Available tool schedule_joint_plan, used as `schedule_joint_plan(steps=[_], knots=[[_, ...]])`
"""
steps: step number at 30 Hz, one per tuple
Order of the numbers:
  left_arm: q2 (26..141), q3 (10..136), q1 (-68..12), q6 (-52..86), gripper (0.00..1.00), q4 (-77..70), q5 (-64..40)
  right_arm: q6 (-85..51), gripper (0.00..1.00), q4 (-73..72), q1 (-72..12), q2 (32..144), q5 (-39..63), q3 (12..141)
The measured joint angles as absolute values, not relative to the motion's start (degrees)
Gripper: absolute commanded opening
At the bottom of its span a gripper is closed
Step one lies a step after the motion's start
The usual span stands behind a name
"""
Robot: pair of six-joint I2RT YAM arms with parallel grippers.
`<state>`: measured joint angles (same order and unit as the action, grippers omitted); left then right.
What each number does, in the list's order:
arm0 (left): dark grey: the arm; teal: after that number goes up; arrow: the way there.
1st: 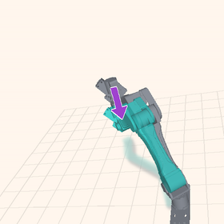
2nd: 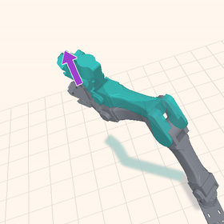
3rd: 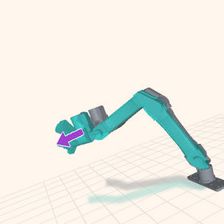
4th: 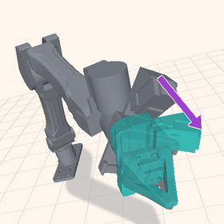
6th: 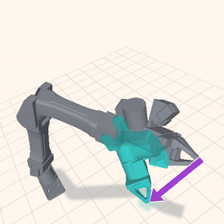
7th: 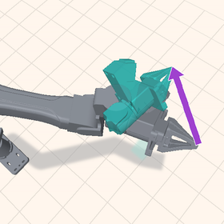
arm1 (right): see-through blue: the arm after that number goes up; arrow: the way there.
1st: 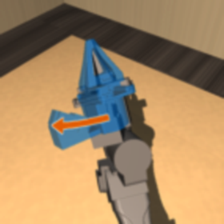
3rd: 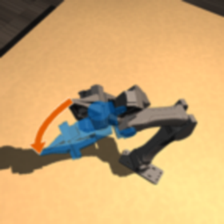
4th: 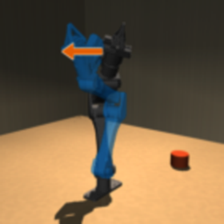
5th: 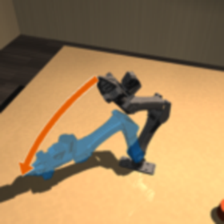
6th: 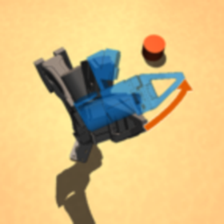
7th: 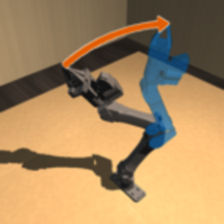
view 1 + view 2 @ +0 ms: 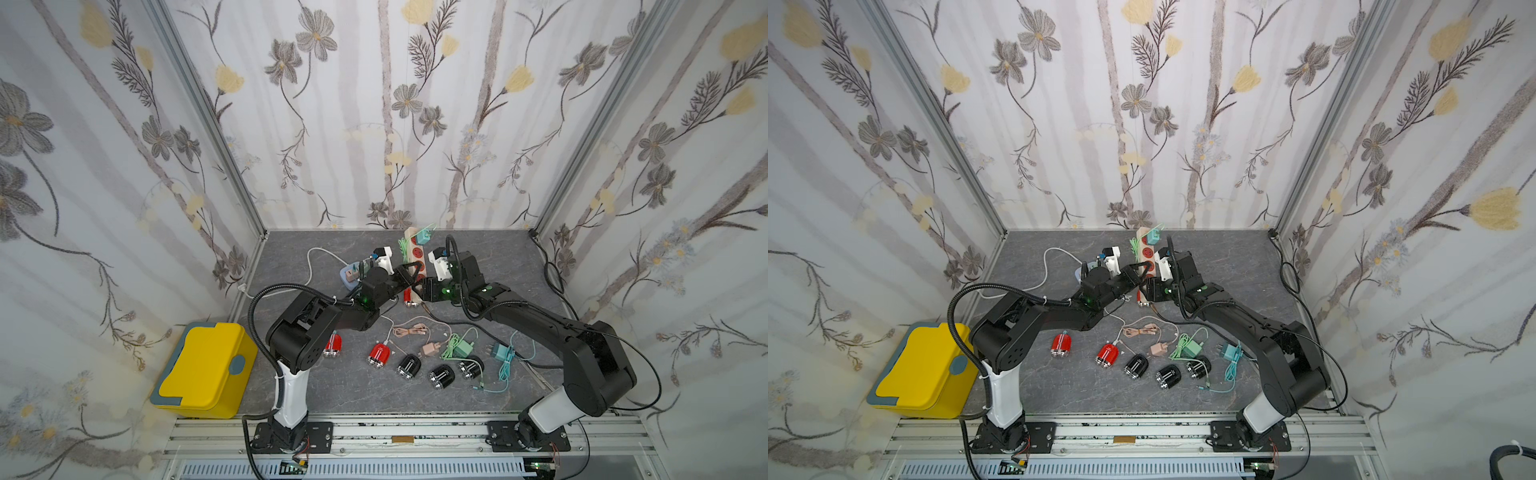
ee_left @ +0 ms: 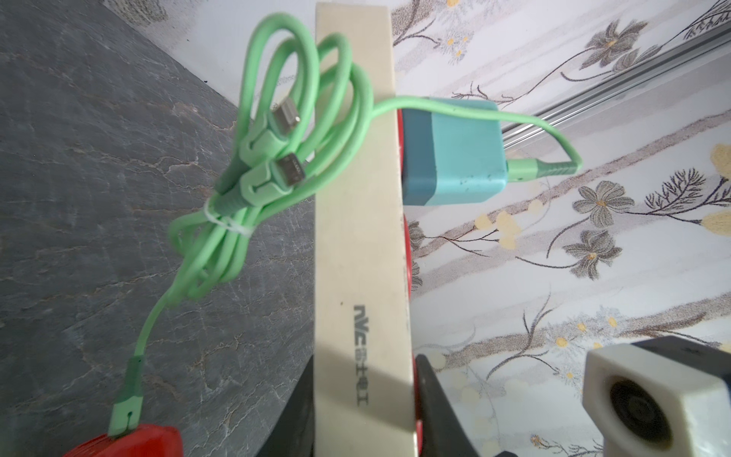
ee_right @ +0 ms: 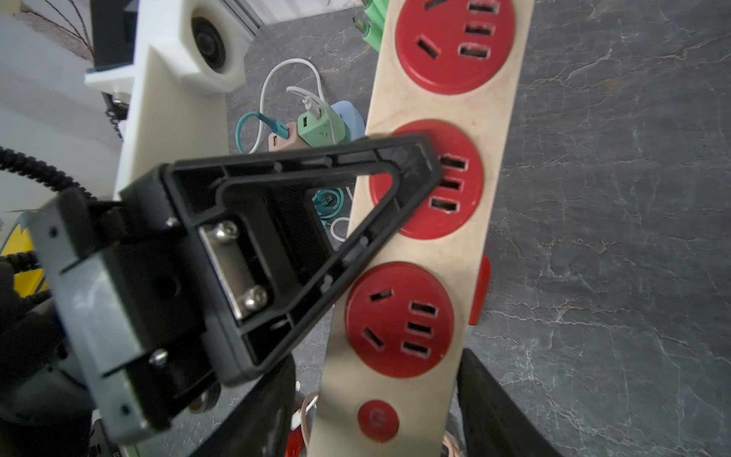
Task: Unplug the electric shaver
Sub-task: Place the socket at the center of the board.
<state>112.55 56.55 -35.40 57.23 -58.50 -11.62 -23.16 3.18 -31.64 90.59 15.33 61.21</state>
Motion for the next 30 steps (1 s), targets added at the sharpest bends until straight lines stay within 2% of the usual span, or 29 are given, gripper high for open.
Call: schedule_joint_plan(steps=[8,12,16,19,23,30], knots=[[112.53,56.55,-35.42,57.23,0.23,-58.35,-11.62,-25.08,0.57,3.20,-32.58,93.43,11.88,61.69],[112.44,56.55,-35.42,57.23,0.24,-58.19,-11.38,-26.02,0.45,2.09,-32.77,93.82,11.25,61.49],[112.09,56.55,-35.33,57.19,0.29,-57.98,-11.18,-25.91,0.33,1.48,-32.77,93.65,10.07,61.41],[111.31,56.58,-35.24,57.21,0.40,-57.32,-11.73,-25.28,0.29,1.56,-32.60,92.44,9.74,60.62],[109.19,57.25,-34.46,56.97,0.68,-56.21,-13.10,-24.93,0.27,3.68,-30.76,89.21,8.14,59.44],[103.24,56.77,-34.15,52.86,1.00,-46.26,-13.61,-20.69,0.24,7.68,-27.24,86.72,5.43,58.78]])
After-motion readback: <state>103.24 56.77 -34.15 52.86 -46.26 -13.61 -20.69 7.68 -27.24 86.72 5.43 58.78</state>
